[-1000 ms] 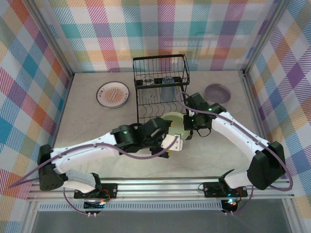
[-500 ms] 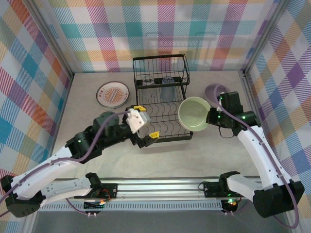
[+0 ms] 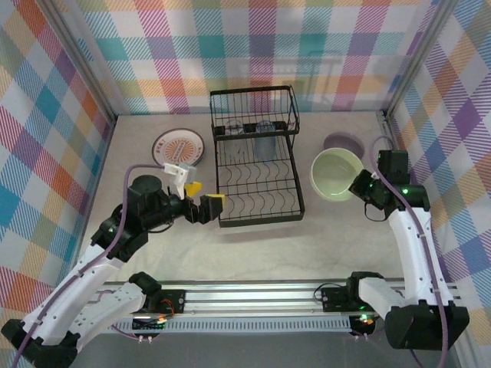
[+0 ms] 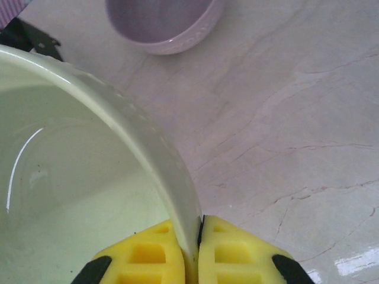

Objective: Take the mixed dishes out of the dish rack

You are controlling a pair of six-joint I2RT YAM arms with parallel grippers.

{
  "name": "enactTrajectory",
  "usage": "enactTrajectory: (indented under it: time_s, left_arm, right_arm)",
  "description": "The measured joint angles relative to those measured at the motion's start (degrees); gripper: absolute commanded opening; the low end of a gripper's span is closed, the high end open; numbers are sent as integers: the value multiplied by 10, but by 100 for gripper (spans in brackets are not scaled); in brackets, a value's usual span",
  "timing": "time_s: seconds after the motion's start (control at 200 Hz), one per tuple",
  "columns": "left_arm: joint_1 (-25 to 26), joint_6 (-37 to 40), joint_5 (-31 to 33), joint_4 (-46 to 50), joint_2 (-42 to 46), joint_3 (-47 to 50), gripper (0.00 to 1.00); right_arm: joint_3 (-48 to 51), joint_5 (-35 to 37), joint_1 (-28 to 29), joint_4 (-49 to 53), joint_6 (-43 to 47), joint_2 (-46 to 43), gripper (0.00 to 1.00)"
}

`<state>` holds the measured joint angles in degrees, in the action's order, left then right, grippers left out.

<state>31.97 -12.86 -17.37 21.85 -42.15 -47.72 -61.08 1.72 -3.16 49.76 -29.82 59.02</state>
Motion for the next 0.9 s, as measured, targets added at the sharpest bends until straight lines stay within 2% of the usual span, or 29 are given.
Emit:
enactTrajectory:
  time_s: [0.165, 0.5, 0.9]
  left_arm:
    - [-11, -28, -16, -1, 46, 52, 100]
    - [-21, -33, -33, -17, 90, 71, 100]
    - [-21, -45, -61, -31, 97, 83, 100]
  right_arm:
    - [-40, -3, -18, -14, -10, 74, 0]
    - [-165, 13, -36, -53, -16, 277, 0]
    - [-332, 38, -37, -47, -25, 470, 0]
